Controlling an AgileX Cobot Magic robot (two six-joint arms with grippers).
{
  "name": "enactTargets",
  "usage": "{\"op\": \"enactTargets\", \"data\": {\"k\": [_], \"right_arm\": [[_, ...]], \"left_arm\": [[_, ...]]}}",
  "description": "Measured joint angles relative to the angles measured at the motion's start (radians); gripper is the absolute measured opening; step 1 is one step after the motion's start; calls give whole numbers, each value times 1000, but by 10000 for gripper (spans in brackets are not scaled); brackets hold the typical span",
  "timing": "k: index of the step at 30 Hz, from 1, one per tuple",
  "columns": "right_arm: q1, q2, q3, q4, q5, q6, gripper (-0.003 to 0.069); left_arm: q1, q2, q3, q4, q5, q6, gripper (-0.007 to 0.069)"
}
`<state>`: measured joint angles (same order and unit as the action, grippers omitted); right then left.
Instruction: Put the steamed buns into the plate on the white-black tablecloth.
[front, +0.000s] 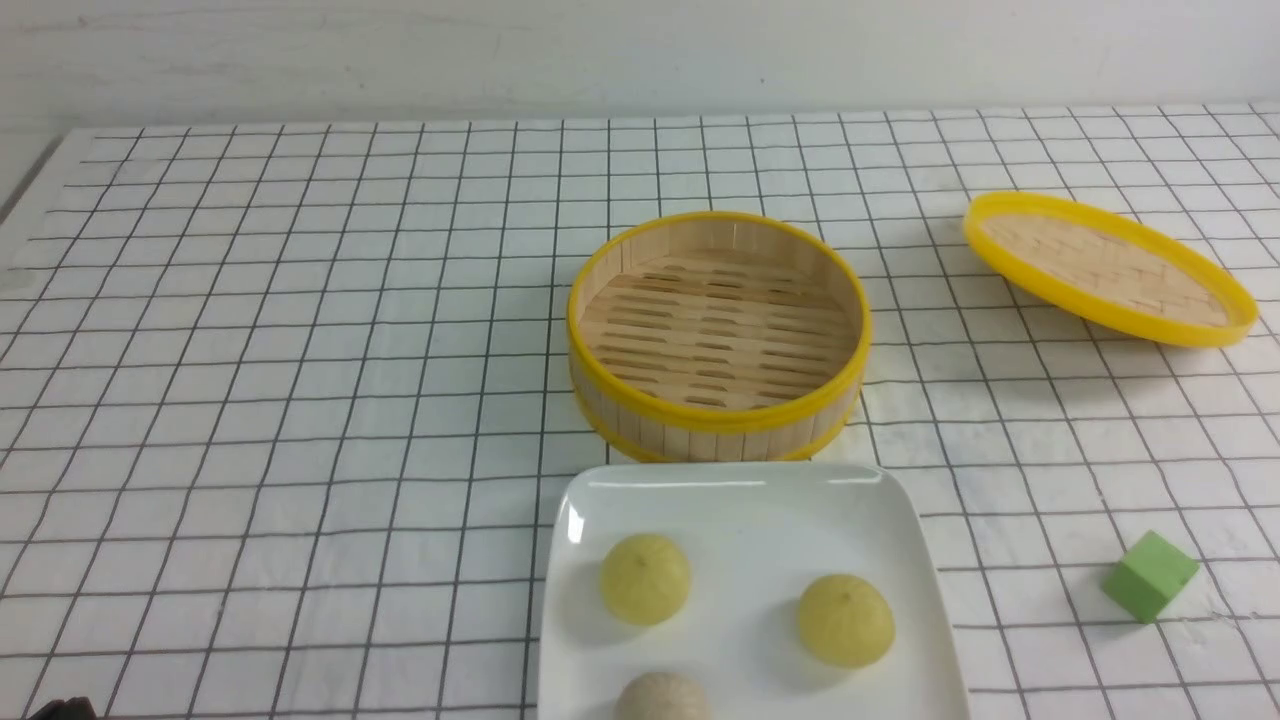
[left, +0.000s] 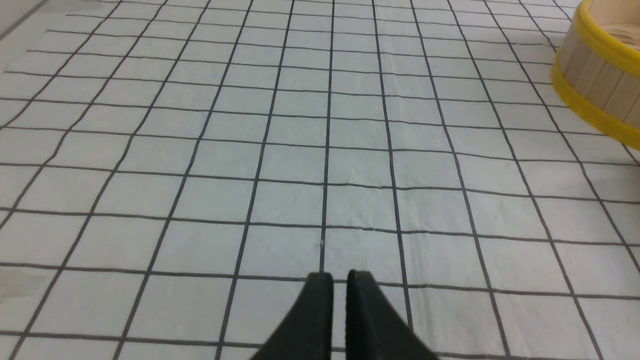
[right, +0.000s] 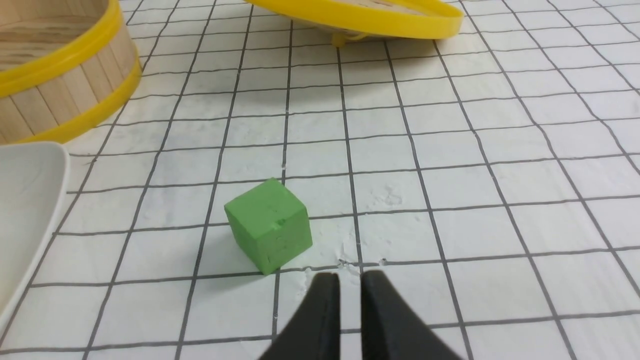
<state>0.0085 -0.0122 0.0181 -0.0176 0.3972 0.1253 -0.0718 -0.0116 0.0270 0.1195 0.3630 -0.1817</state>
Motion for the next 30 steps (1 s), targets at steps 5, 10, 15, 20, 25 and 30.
{"op": "enactTargets", "data": {"k": [5, 10, 15, 20, 25, 30], "right_arm": [[0, 0, 0, 0, 0, 0, 96], [0, 0, 0, 0, 0, 0, 99], [0, 0, 0, 0, 0, 0, 107], [0, 0, 0, 0, 0, 0, 113], [0, 0, 0, 0, 0, 0, 118], [0, 0, 0, 0, 0, 0, 123]], "left_arm": [[0, 0, 0, 1, 0, 0, 69], [0, 0, 0, 4, 3, 0, 72], [0, 0, -1, 6, 4, 0, 74], [0, 0, -1, 6, 4, 0, 79], [48, 0, -1, 6, 5, 0, 86], [75, 0, -1, 7, 5, 0, 90]]}}
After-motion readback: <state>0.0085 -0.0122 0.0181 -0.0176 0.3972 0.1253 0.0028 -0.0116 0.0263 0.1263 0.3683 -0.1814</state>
